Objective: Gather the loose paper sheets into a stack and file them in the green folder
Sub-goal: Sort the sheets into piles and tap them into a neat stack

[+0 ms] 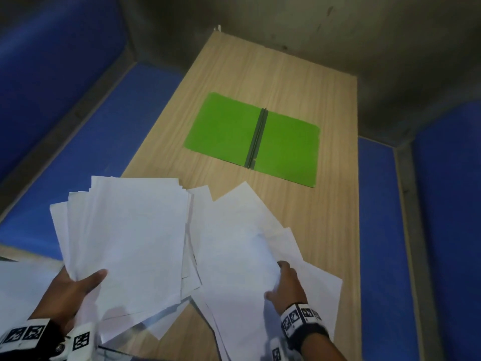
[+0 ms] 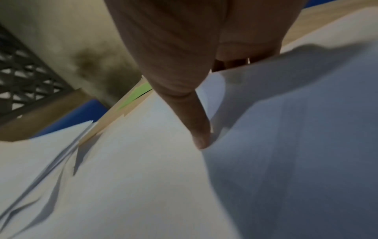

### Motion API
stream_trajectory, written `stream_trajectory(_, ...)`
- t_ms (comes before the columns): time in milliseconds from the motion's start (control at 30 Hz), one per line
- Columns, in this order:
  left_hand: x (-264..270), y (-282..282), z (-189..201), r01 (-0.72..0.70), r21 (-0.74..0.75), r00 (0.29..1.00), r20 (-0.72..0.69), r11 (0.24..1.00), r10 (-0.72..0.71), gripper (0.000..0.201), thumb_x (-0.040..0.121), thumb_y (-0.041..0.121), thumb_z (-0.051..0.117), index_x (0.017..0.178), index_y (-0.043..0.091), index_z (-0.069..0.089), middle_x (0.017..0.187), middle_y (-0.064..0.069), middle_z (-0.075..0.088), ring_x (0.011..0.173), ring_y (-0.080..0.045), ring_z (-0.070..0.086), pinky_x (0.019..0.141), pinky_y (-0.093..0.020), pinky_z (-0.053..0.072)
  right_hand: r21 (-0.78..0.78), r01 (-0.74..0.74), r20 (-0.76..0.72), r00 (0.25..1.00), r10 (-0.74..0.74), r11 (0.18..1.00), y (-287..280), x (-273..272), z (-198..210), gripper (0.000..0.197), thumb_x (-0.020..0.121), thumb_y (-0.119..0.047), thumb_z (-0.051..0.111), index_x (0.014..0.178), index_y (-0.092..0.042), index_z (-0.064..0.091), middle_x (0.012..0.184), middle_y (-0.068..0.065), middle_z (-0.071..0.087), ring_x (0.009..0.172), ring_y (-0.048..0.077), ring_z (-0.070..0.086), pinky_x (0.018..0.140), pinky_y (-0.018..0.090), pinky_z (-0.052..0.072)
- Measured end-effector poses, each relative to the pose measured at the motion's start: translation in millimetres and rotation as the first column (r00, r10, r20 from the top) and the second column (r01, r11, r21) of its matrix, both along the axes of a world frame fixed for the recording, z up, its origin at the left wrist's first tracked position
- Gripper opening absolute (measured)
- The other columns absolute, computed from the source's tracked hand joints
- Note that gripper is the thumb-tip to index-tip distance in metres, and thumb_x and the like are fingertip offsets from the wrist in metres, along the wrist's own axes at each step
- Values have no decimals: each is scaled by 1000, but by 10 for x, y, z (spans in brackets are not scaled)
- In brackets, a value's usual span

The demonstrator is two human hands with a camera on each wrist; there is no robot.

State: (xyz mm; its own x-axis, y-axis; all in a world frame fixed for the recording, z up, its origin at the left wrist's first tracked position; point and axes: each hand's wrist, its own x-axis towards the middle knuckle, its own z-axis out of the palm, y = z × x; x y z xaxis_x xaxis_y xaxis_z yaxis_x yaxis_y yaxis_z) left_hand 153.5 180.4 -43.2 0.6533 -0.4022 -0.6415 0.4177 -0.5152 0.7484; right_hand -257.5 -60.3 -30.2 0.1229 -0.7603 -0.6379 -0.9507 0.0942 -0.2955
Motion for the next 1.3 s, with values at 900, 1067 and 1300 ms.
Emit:
stream_trajectory(900,37,-145,-34,85,-37,996,-22,996,-86,96,45,49,99,132,37,61,125,-5,75,113,-40,70,96,-61,53,-9,-404,-323,867,380,915,-738,-377,159,24,82,-23,60,94,-27,40,97,-5,57,108,23,59,92,38,39)
stream_trajectory(1067,18,-198,101,76,-62,997,13,995,-76,89,57,29,96,137,20,60,123,-12,74,111,-43,70,100,-63,51,17,-351,-77,933,351,936,-783,-510,279,11,75,-12,58,85,-10,58,86,7,68,86,28,67,67,33,48)
stream_trajectory(1300,75,-154,102,24,-18,999,24,1000,-24,61,82,12,83,137,21,60,123,-14,73,112,-44,68,102,-65,48,-78,-727,-108,686,719,682,-1035,-236,662,9,78,-13,64,82,-21,62,88,-7,55,82,16,58,64,27,40)
